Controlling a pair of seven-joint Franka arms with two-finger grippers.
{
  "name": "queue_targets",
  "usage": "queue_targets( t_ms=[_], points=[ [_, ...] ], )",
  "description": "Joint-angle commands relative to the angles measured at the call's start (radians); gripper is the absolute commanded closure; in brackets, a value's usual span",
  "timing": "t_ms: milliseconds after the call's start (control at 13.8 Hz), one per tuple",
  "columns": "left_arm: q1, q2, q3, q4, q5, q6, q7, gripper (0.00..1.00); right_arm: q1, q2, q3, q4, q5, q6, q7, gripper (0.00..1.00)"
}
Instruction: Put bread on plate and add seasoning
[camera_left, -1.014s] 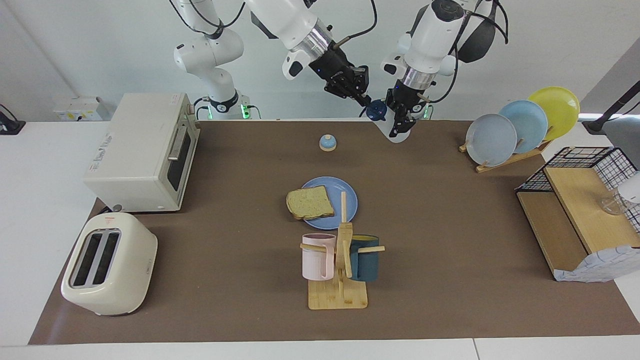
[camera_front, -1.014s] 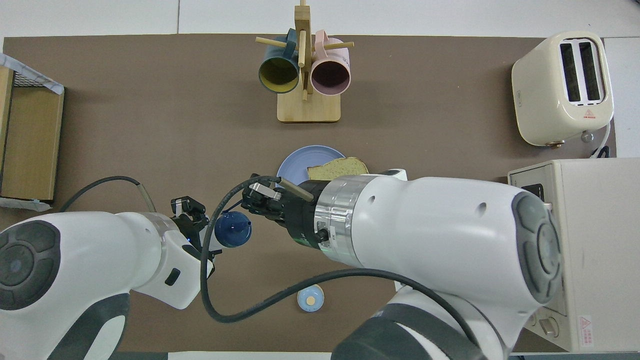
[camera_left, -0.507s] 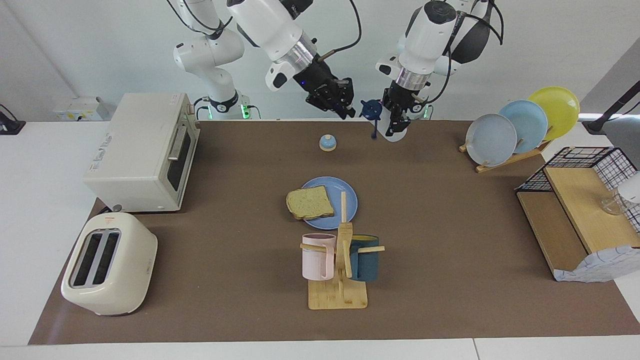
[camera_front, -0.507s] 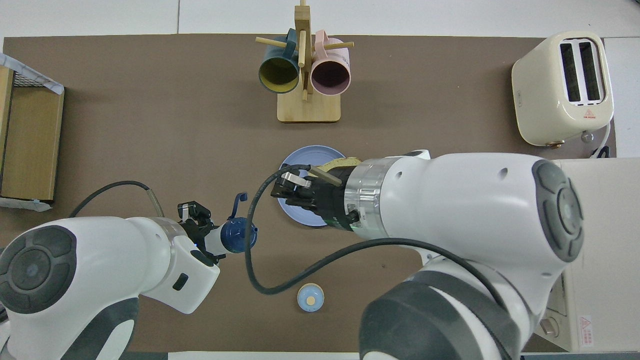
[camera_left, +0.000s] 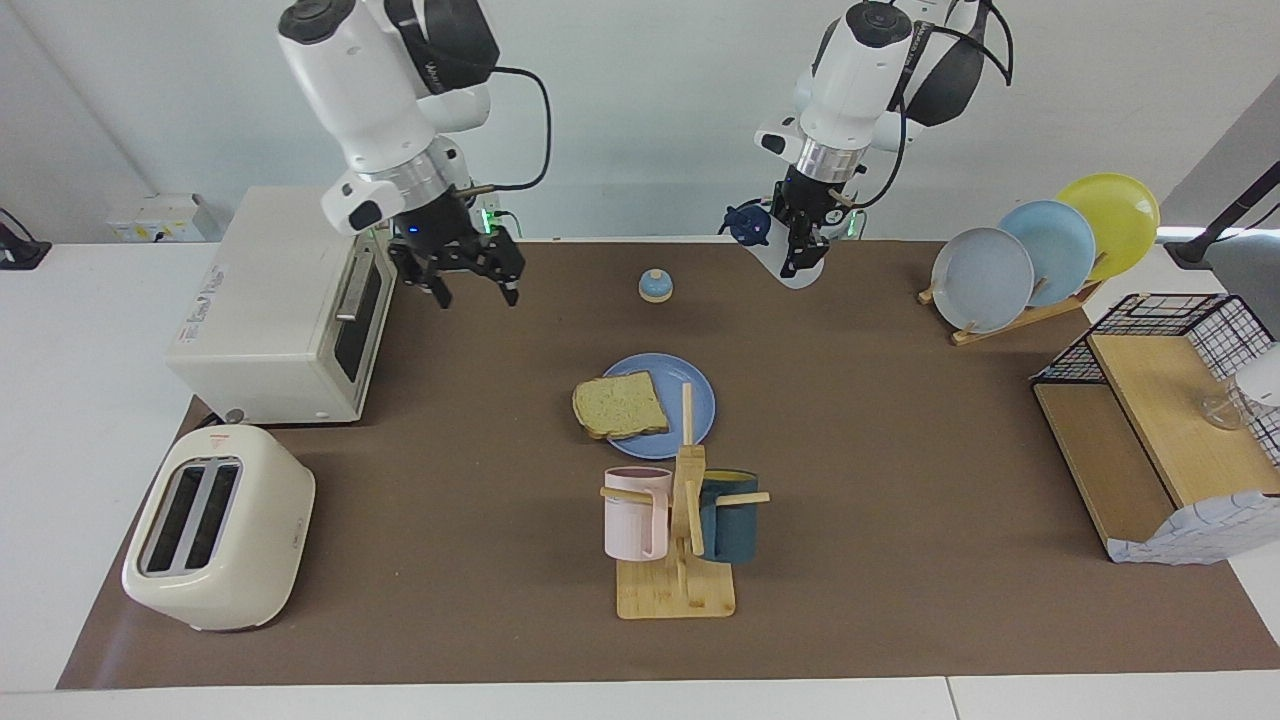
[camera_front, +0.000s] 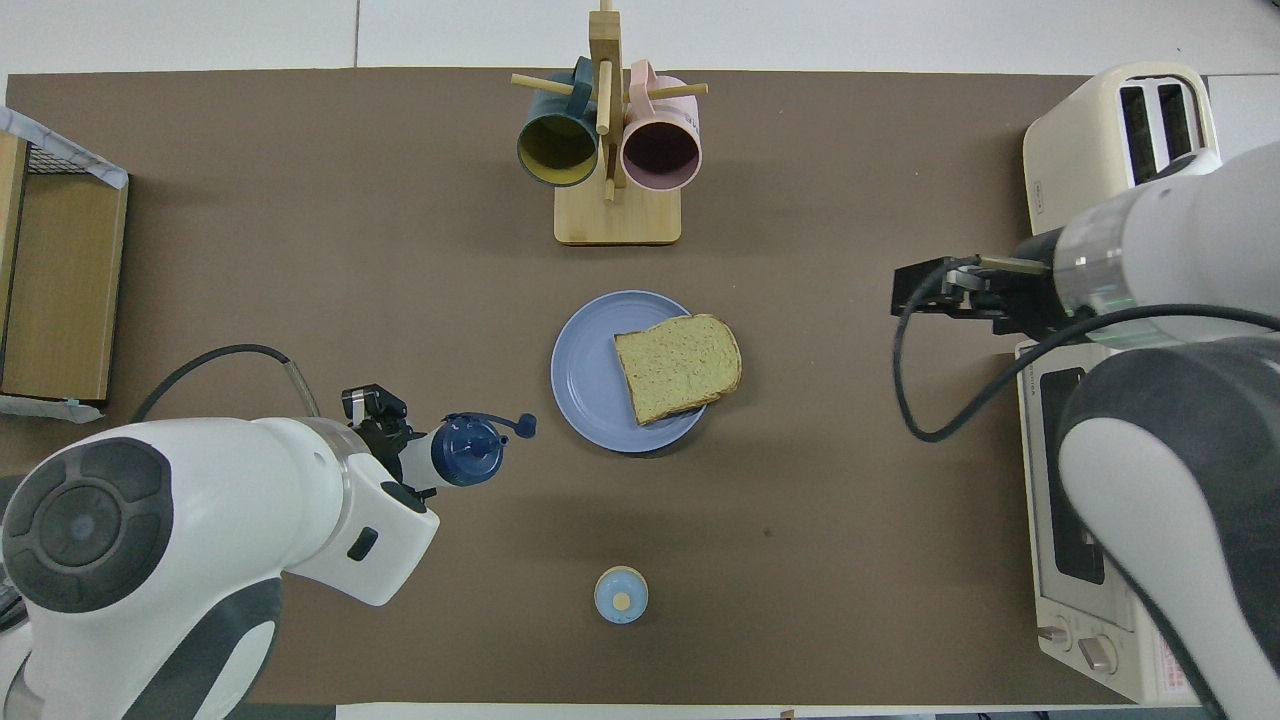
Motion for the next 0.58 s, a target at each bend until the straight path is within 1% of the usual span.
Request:
queue_targets(
  t_ms=[0, 72, 145, 217, 290, 507],
  points=[
    [-0.016, 0.116, 0.002, 0.102, 0.072, -0.023, -0.065, 1.00, -0.114, -0.005, 0.017, 0.062, -0.097, -0.150, -0.112, 0.00],
    [-0.017, 0.151, 0.002, 0.134, 0.086, -0.041, -0.069, 1.00, -0.113, -0.002, 0.007, 0.069, -0.120, -0.181, -0.117, 0.00],
    [-0.017, 0.198, -0.002, 0.176, 0.110, -0.066, -0.075, 1.00, -0.093, 0.008, -0.027, 0.094, -0.152, -0.204, -0.119, 0.00],
    [-0.017, 0.246, -0.014, 0.217, 0.133, -0.086, -0.097, 1.00, -0.064, 0.016, -0.065, 0.126, -0.162, -0.235, -0.128, 0.00],
    [-0.019, 0.293, -0.026, 0.251, 0.150, -0.101, -0.123, 1.00, -0.064, 0.039, -0.084, 0.178, -0.168, -0.250, -0.145, 0.00],
    [-0.066, 0.398, -0.034, 0.323, 0.223, -0.147, -0.256, 1.00, -0.031, 0.035, -0.124, 0.195, -0.171, -0.309, -0.163, 0.00]
  ],
)
